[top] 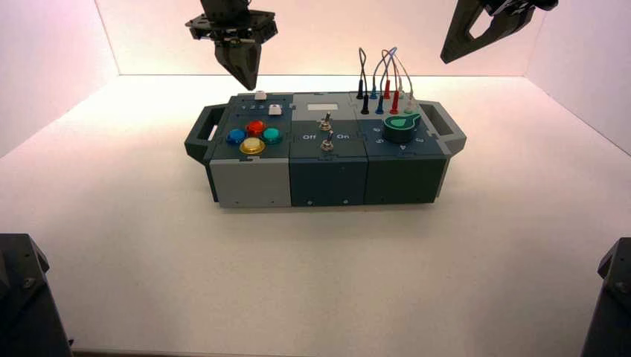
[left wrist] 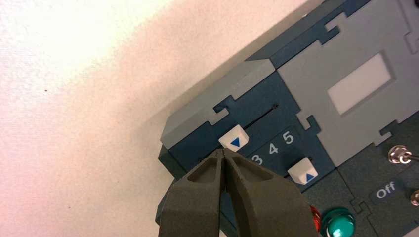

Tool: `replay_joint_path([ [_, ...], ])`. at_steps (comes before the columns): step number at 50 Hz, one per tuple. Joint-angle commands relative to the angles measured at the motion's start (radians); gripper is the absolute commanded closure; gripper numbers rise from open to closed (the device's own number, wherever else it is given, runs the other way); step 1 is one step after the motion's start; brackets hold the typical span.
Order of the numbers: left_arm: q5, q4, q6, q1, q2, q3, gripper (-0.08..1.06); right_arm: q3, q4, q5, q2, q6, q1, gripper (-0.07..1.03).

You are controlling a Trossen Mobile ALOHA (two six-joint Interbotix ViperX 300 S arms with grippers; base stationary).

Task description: Move the top slider to position 3.

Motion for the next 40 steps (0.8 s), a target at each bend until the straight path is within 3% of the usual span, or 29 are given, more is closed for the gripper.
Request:
replay_joint_path([
  [1, -0.003, 0.002, 0.002, -0.002, -0.012, -0.02, 1.01, -0.012, -0.002, -0.009, -0.008, -0.005, 0.005, 0.98],
  [40, -0.006, 0.0, 0.002, -0.002, 0.011, -0.032, 1.01, -0.014, -0.008, -0.009, -0.009, -0.003, 0.005, 0.98],
])
